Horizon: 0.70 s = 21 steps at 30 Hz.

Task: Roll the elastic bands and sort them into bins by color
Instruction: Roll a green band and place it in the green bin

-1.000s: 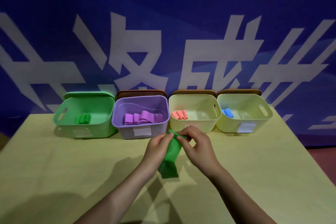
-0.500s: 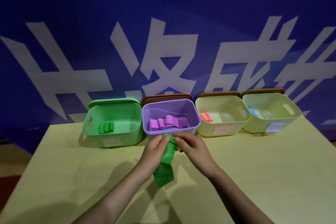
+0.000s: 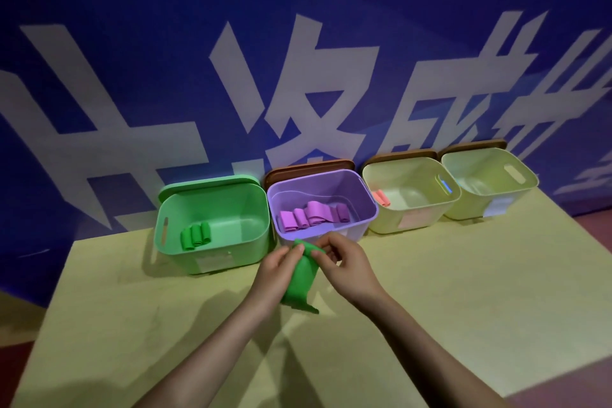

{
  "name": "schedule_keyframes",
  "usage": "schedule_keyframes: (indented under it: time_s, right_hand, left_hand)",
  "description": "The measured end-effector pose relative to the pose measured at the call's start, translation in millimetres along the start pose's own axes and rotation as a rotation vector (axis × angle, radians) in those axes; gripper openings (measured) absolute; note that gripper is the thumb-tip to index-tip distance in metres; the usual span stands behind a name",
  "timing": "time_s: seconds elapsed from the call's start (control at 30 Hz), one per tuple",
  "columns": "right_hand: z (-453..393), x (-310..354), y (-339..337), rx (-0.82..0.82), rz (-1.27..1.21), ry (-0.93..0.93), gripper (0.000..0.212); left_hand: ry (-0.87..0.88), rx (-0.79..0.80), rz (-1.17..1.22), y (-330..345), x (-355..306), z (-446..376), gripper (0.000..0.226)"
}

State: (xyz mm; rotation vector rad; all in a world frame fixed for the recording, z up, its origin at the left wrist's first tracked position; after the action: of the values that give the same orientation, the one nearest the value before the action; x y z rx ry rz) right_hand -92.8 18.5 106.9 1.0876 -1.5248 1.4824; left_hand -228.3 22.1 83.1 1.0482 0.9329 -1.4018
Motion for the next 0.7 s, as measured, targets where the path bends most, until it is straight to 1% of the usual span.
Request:
schedule_keyframes:
  time_s: [0.1,0.2,0.27,0.37,0.4,0.43,0.5,0.6,0.63,0.7]
  right_hand:
    - [3.9,-3.6,-0.5,0.015,0.004,0.035,0.008]
    - [8.1,-4.8,-1.5,0.041,-0.005,0.045,0.006]
    - [11.7,-5.8,-1.7,0.027,0.002,0.042,0.006]
    - [14.5,-10.4,-4.9,-0.024,0.024,0.028,0.008]
    - [13.1,-12.1,-8.1,-0.045,0.057,0.004,0.008]
    - [11.2,-13.5,-12.0,-0.060,0.099,-0.030,0.009]
    - [7.7,-14.0,-19.1,-0.068,0.192,-0.120,0.011]
    - [7.6,-6.2,-23.6,-0.028,0.278,-0.286,0.007]
    - [8.5,-3.5,-23.2,-0.002,0.295,-0.335,0.007]
    - [11.1,-0.2,-20.9,0.038,0.335,-0.418,0.008]
  left_hand:
    - [0.105,0.043,-0.048,1.2,-2.4,3.8,0.011]
    - [0.164,0.074,-0.054,-0.4,-6.0,7.9,0.017]
    - [0.161,0.080,-0.029,1.3,-6.1,10.0,0.019]
    - [0.094,0.064,0.014,7.3,-3.4,12.1,0.014]
    - [0.057,0.056,0.025,10.2,-2.0,12.1,0.010]
    - [0.010,0.039,0.020,12.7,-0.1,11.7,0.015]
    - [-0.063,0.013,0.027,16.4,3.9,12.8,0.036]
    - [-0.029,-0.038,0.112,18.2,-1.0,18.9,0.050]
    - [-0.016,-0.053,0.125,17.4,-3.2,21.1,0.051]
    - [0.002,-0.080,0.146,16.7,-6.3,24.0,0.039]
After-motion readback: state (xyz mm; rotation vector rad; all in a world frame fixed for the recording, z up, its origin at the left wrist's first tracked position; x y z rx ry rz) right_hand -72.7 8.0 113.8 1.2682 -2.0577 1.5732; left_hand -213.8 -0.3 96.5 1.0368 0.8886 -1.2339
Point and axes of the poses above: each hand's wrist, its own z-axis away from the middle knuckle, its own y-axis out of the palm, x = y × z, the point moved 3 cm from there along -z, towards the middle knuckle, and after that the axes turned 1 degree about x, right-handed, at the moved point
